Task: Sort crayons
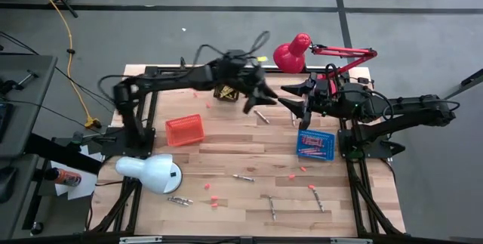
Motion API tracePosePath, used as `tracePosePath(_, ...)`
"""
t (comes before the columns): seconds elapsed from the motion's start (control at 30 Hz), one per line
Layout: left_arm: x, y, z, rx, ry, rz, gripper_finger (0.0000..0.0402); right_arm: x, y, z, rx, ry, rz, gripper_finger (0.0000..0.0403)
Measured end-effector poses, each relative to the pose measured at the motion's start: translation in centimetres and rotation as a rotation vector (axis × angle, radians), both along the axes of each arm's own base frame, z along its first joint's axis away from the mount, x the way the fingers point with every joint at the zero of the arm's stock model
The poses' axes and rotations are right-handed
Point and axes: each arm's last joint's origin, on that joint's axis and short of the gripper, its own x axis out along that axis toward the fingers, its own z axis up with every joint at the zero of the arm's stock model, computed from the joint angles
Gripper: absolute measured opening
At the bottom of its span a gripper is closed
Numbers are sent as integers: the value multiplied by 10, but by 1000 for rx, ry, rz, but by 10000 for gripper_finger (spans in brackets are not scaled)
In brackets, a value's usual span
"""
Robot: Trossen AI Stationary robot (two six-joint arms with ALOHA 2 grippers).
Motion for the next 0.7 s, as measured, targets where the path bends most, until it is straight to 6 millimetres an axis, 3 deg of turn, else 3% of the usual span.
tracePosePath(0.27, -90, -53, 25, 8, -215, 164, 122, 2, 0, -1, 9, 5, 0, 199)
tracePosePath(0.43, -143, -83, 24, 10, -309, 341, 122, 14, 1, -11, -2, 52, 0, 199)
tracePosePath(0.57, -169, -97, 22, 45, -348, 423, 121, 26, 1, -20, -40, 108, 2, 199)
tracePosePath(0.7, -176, -101, 21, 84, -358, 450, 121, 29, 1, -23, -38, 120, 4, 199)
